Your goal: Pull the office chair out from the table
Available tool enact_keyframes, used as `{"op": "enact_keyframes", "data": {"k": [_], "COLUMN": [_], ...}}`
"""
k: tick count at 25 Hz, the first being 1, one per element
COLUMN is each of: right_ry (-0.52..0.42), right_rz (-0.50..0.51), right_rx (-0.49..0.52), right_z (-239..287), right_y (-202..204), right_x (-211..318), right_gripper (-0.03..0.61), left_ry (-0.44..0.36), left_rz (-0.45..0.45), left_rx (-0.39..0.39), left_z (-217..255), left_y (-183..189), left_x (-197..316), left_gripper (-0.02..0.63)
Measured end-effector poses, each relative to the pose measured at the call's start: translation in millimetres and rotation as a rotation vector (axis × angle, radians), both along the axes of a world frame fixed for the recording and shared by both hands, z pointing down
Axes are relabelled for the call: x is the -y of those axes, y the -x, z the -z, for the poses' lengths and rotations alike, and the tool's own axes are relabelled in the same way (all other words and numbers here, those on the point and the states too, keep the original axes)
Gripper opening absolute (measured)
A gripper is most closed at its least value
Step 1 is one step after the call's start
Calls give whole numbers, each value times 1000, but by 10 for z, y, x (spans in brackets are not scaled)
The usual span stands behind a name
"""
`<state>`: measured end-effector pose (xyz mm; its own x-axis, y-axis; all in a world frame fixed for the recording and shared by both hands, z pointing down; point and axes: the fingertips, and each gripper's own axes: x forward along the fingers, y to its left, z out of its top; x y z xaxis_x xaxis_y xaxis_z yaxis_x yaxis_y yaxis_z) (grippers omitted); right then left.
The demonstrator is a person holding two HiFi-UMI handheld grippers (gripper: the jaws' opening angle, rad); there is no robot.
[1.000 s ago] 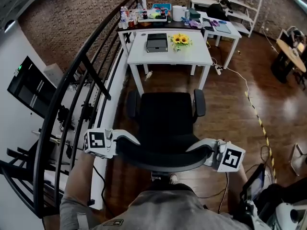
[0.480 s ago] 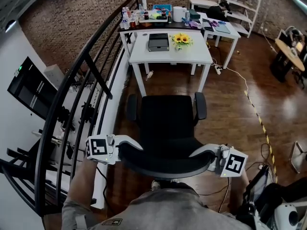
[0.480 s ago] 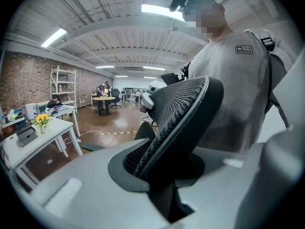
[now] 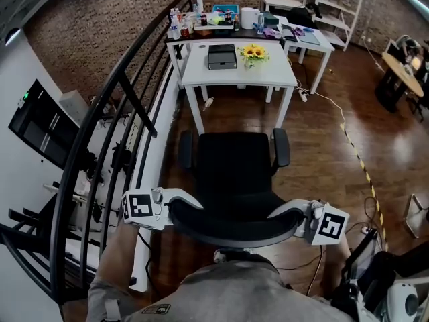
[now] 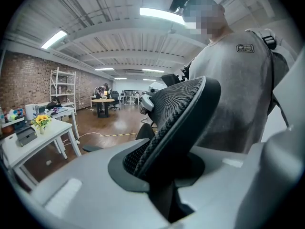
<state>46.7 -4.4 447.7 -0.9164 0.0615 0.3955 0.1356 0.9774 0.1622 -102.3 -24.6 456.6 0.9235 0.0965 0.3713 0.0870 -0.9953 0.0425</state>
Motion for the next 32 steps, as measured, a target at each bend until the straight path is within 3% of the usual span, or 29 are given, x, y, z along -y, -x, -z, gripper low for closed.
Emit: {"op": "enact_keyframes", "data": {"k": [4,7,10,14,19,25,28,32], "right_ry": [-4,-8,-32,-78,-93,-137,-135,-96], "right_rz": [-24,-90,-228,-431,-588,-679,-670,-605], "right_rx": [13,35,67,125,111,117,163,204], "right_z": [39,70,127,261,175,103,85,63], "right_y": [13,67,76,-112,-445,-626,-659,-645], "right_x": [30,99,211,327,266,149,-112,-591], "right_gripper": [31,69,193,245,245,236,186,110], "left_ry": [-10,-25,-68,-114,-152,-213,-187,-165], "left_rz": [8,46,111,198,344,632,703,695], "left_rx": [-13,-71,-140,-178,-203,-261,-305,-343], "left_z": [41,140,243,303,270,260,209,185], "left_y": [5,20,93,250,438,830,822,462], "left_x": [3,36,76,94,46,-61,-396,-956], "left_gripper": [63,91,197,229,256,266,211,116]}}
